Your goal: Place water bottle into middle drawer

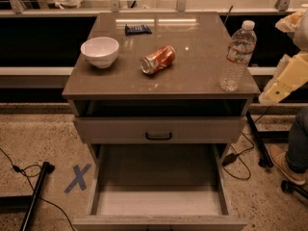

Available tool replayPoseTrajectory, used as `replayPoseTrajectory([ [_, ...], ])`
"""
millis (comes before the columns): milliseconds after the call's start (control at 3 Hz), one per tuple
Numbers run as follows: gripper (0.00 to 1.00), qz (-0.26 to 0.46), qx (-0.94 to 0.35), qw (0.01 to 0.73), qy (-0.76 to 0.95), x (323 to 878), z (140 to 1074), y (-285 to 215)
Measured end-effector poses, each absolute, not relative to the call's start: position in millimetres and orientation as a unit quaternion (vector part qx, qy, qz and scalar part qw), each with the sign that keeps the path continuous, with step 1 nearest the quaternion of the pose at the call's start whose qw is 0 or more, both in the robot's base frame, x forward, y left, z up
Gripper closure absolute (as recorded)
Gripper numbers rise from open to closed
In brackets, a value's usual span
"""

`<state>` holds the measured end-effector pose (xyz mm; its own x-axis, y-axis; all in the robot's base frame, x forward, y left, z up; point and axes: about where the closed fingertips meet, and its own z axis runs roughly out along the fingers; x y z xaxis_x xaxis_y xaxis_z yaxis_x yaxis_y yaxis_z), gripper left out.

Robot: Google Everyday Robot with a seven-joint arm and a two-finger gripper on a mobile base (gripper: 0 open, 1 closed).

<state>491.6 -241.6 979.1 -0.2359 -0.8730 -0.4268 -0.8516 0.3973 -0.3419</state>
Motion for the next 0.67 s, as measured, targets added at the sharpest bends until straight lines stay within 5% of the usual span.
replayPoseTrajectory([
  [667, 0.0, 0.088, -0.398, 0.449, 0.795, 549, 969, -283],
])
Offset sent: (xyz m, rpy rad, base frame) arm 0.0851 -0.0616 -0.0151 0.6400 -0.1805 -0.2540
